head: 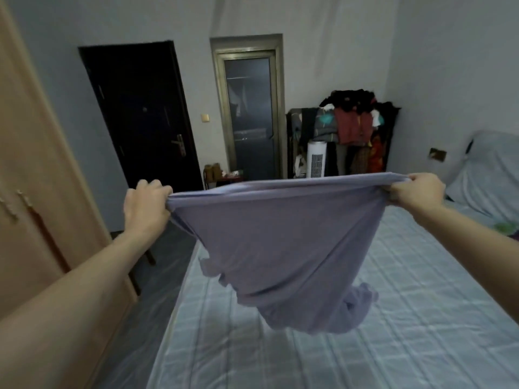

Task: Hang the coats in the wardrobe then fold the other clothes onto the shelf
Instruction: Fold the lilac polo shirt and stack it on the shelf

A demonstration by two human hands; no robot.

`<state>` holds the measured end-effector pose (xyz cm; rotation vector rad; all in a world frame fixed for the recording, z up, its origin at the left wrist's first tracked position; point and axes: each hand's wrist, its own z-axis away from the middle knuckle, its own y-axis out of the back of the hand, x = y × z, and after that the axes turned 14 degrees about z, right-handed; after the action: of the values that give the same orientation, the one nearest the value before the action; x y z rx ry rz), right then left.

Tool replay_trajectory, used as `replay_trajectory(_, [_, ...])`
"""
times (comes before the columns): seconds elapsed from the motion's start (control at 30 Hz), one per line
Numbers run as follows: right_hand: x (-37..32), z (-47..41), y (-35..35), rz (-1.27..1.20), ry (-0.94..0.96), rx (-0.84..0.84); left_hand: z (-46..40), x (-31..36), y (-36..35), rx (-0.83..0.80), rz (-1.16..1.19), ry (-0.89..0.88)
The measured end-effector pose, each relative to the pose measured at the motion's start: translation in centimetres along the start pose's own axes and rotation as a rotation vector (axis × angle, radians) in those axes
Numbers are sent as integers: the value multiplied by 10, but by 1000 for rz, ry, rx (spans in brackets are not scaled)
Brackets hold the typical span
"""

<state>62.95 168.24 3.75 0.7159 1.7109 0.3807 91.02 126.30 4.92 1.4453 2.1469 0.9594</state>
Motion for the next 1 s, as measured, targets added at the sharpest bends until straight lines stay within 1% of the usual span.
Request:
replay_trajectory(0.03, [17,11,7,22,26,2,19,3,4,3,-12,-74])
replay_trajectory(0.1, [56,51,22,186,161,7,72,8,5,-16,-5,-185])
replay_trajectory(0.17, [103,105,28,291,312,7,145,7,-6,-95,34,-228])
replay_trajectory(0.2, [130,136,29,299,313,-42,187,7,-15,-161,64,-229])
replay_trajectory(0.27, [192,191,18,270,249,-198,272,3,-38,-332,103,-210])
replay_trajectory(0.3, [223,218,12,246,242,-292,316,-1,-52,-426,129,-161])
replay_trajectory(0.37, [286,268,-8,226,272,-408,400,-4,-76,-530,202,-42])
replay_trajectory(0.43, [337,316,-27,271,277,-521,474,-4,-89,-651,224,11])
replay_trajectory(0.5, [385,362,-44,327,286,-597,542,-6,-97,-793,193,17])
replay_trajectory(0.6, [444,430,-63,427,270,-723,636,-3,-103,-993,191,25])
replay_trajectory(0.67, [479,470,-67,495,229,-830,690,2,-102,-1097,222,71])
replay_trajectory(0.73, [505,499,-67,569,189,-915,725,7,-100,-1155,211,98])
replay_trajectory(0.77, [514,508,-65,606,168,-924,737,12,-99,-1161,194,100])
replay_trajectory(0.87, [529,521,-66,688,81,-887,755,15,-95,-1102,120,132])
replay_trajectory(1.0, [531,518,-72,740,-34,-822,754,5,-97,-1029,35,153])
